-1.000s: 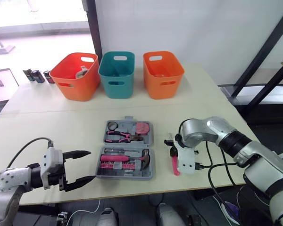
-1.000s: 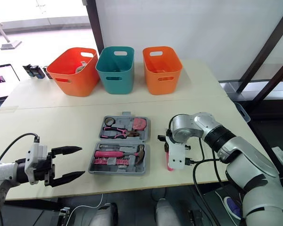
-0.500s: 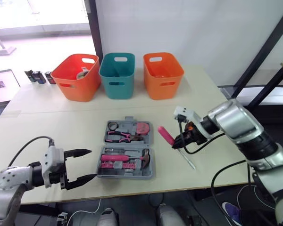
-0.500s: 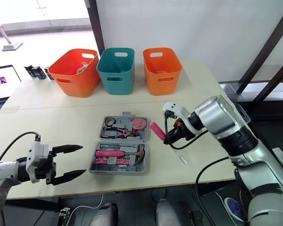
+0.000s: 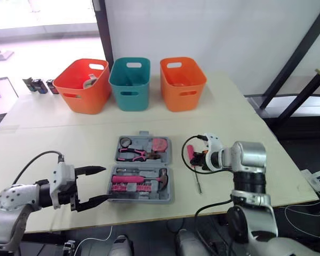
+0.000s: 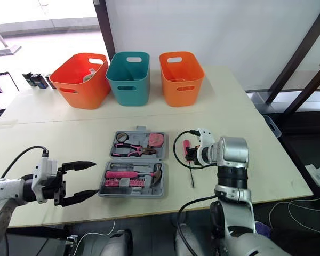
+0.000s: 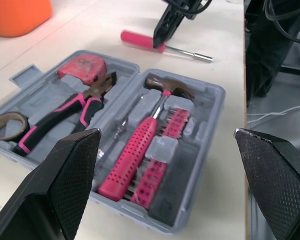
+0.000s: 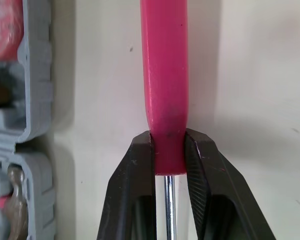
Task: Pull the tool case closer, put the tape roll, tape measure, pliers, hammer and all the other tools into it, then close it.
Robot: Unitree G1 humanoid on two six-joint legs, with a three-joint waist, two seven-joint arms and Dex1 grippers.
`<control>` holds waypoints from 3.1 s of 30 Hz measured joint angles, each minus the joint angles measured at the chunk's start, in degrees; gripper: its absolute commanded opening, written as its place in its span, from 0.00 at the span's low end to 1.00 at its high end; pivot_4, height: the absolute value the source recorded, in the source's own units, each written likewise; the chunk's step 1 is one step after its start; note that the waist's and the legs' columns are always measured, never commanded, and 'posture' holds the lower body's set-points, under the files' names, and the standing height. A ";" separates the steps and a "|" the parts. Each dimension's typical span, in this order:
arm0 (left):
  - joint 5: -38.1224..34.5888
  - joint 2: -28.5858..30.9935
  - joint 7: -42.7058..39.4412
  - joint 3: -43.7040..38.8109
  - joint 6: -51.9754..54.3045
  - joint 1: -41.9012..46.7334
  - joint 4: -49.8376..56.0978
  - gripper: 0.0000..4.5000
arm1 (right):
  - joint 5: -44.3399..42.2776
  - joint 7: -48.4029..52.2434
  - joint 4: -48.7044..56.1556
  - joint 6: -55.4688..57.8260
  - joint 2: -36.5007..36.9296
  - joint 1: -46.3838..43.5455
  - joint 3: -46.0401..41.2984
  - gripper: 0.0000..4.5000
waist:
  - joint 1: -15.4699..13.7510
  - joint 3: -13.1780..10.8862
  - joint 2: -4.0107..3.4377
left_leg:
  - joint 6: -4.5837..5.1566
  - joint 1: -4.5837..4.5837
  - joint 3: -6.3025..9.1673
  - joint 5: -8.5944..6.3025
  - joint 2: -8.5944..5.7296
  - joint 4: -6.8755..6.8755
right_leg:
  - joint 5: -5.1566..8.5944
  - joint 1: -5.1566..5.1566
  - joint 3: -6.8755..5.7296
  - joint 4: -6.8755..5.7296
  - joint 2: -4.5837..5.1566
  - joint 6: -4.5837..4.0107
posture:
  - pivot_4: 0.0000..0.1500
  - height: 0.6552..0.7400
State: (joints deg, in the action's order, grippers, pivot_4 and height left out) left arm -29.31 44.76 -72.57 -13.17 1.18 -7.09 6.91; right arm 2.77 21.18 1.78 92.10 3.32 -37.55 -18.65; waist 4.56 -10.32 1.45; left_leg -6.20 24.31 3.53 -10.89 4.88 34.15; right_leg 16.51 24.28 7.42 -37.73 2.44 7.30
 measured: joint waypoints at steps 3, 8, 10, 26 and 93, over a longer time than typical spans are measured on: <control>-0.04 0.11 0.02 -0.08 0.05 -0.39 0.03 1.00 | -0.57 -3.18 10.01 0.00 -4.72 6.13 0.35 0.71 | -0.04 0.00 -0.02 | -0.04 0.01 -0.01 0.03 -0.01 0.01 | -0.03 0.02 0.02 0.01 0.02 -0.06 | 1.00 1.00; -0.09 0.31 0.02 -0.50 0.36 -1.16 0.11 1.00 | -4.40 -4.29 26.75 0.02 -3.24 13.54 8.35 0.99 | -0.37 0.00 -0.03 | -0.06 0.09 -0.02 0.04 -0.01 -0.10 | 0.06 0.10 0.02 0.05 0.06 -0.02 | 1.00 1.00; -0.09 0.31 0.03 -0.49 0.69 -0.83 0.22 1.00 | -5.29 -5.59 32.72 -0.17 -1.95 16.56 13.34 0.99 | -0.40 0.00 -0.03 | -0.06 0.09 -0.02 0.04 -0.01 -0.16 | 0.07 0.14 0.02 0.05 0.06 -0.03 | 1.00 1.00; -0.07 0.86 -1.45 -0.45 1.89 2.37 -0.73 1.00 | -1.62 -19.04 19.07 -41.73 -3.50 33.20 21.48 0.99 | -0.46 0.01 0.01 | -0.07 0.10 -0.06 0.04 -0.03 -0.13 | 0.08 0.11 0.02 0.12 0.10 -0.07 | 1.00 1.00; -4.33 6.51 -13.56 -8.98 3.11 -6.45 -3.92 1.00 | -14.19 23.01 15.63 -15.85 15.08 -18.97 74.46 0.08 | -0.40 0.15 0.27 | -0.07 0.20 -0.10 0.04 0.00 -0.21 | 0.05 0.25 0.00 0.28 0.12 -0.12 | 1.00 1.00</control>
State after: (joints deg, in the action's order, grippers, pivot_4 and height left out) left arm -33.64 51.27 -86.13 -22.16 4.28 -13.54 2.99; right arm -11.41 44.19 17.41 76.25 18.39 -56.52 55.81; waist 4.16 -10.17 1.72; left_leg -6.27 24.50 3.43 -10.85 4.88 33.94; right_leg 16.56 24.53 7.42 -37.45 2.56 7.18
